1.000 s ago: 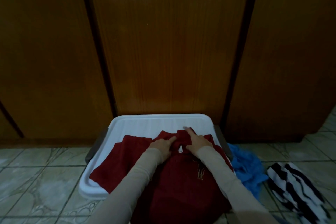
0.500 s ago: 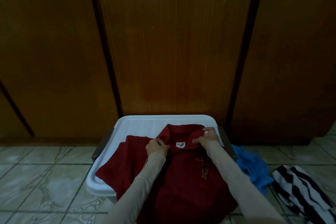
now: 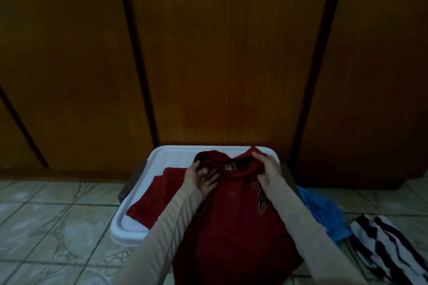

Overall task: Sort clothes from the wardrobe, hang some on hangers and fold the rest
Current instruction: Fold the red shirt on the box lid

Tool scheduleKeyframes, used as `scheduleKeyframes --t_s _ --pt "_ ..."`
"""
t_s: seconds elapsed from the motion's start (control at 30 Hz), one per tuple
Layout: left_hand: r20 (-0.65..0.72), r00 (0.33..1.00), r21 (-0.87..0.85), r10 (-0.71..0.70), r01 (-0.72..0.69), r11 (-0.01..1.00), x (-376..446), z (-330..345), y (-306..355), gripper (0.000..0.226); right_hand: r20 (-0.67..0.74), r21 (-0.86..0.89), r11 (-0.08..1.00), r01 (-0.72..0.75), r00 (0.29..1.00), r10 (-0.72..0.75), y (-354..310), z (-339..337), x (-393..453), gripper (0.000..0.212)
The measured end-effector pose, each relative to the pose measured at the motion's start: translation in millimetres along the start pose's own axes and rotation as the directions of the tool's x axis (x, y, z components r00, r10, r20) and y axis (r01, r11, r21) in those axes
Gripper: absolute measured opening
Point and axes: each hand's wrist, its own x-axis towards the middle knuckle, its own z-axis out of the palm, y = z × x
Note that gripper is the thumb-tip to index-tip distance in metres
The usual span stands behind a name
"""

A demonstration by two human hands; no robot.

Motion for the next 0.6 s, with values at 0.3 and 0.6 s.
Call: scheduleKeyframes --t_s 0.3,0.6 --pt "-0.235 0.897 0.598 0.375 -0.171 0.783 11.1 -24.0 -17.1 0.02 0.207 -0.957 0.134 0.256 0.931 -0.3 11.7 -12.4 -2.9 0.039" --pt "-0.238 0.849 0.633 0.471 -0.233 0.739 8.7 -16.4 -20.8 0.02 0.336 -0.873 -0.456 0.173 0.891 -0.305 12.5 -11.3 -5.5 0.045"
